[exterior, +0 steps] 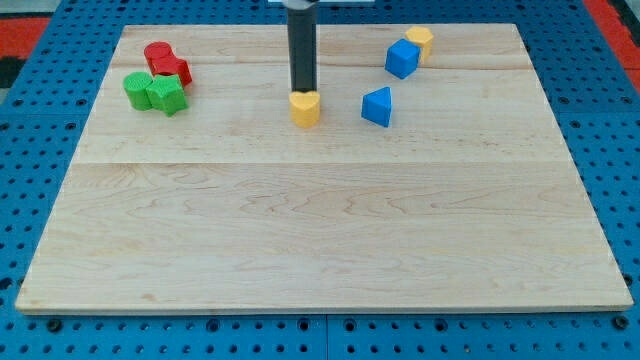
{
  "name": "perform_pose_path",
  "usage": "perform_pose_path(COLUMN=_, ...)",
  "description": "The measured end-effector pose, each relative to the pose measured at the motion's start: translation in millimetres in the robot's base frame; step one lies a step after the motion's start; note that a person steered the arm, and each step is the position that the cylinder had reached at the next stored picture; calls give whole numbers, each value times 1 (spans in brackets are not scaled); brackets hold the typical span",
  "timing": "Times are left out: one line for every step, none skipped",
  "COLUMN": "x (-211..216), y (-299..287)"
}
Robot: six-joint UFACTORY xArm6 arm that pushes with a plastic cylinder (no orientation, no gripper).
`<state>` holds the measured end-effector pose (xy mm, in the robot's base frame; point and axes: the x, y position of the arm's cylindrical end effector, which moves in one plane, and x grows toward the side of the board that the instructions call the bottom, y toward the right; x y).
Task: Push the blue triangle to the center
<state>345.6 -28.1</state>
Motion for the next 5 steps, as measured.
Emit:
perform_pose_path(x=26, y=3)
perform_pose_path(x=23, y=-9)
perform_pose_path(x=-12, y=0)
perform_pose_path(x=-35, y=61)
perform_pose_path(x=-35, y=121)
